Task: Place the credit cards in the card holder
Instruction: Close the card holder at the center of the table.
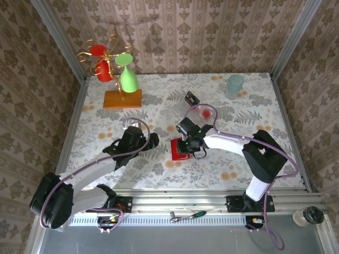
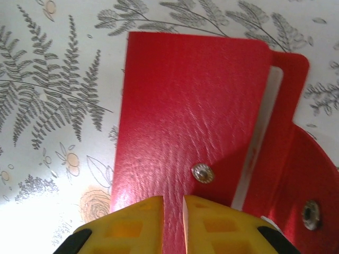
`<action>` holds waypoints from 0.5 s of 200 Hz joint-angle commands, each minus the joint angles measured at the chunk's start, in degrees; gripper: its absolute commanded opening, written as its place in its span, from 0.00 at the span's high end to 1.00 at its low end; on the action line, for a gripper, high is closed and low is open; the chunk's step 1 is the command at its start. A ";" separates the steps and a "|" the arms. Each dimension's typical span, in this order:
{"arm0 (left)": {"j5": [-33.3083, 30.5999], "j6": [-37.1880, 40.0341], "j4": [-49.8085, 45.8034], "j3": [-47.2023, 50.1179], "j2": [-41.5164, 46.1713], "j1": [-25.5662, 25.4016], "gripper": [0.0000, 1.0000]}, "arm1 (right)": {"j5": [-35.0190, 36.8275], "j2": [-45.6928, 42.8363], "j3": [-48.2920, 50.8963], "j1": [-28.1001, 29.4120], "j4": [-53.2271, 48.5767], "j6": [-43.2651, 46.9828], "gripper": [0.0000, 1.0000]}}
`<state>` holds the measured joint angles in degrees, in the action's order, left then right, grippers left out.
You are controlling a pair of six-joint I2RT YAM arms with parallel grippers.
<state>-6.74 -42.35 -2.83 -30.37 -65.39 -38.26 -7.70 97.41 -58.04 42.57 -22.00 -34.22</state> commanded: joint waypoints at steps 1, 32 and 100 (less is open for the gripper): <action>0.90 3.02 0.38 -3.38 -2.65 -1.61 0.00 | -1.05 -2.25 2.77 -0.79 3.42 -2.49 0.81; 1.52 5.28 -0.54 -6.38 -8.16 -3.88 0.00 | -1.65 -3.08 5.44 -1.35 5.49 -3.48 0.81; 1.32 8.91 -1.24 -11.31 -18.37 -8.08 0.00 | -2.05 -3.85 8.03 -1.80 7.30 -4.31 0.81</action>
<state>-5.76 -35.92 -3.51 -39.77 -81.91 -45.30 -9.39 95.04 -51.27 41.08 -15.16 -37.54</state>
